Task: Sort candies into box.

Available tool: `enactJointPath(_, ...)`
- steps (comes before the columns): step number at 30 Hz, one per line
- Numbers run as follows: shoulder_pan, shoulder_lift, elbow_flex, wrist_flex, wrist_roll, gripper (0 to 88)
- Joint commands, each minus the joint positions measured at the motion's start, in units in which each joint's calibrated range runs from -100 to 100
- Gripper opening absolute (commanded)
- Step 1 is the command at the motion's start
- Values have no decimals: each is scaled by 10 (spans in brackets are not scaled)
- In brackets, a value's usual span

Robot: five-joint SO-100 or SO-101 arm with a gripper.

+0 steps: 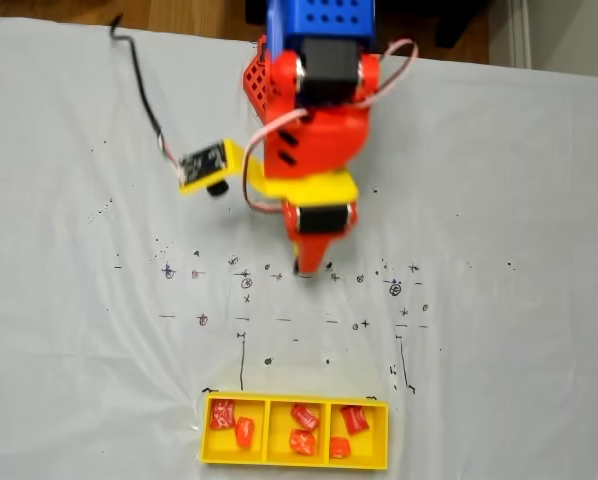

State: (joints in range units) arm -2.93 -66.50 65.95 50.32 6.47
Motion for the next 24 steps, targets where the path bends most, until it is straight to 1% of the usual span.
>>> enactJointPath(1, 17, -327, 163, 47, 2, 1)
enactJointPath(3, 20, -327, 176, 72, 11, 1)
enactJointPath(6, 27, -327, 192, 78, 9, 1)
enactJointPath(8, 30, -327, 212, 74, -4, 1)
enactJointPath(11, 23, -327, 241, 67, -8, 1)
enactJointPath(16, 19, -327, 287, 48, -28, 2)
enactJointPath(20, 17, -327, 318, 38, -26, 1)
enactJointPath(24, 29, -327, 317, 40, -40, 1)
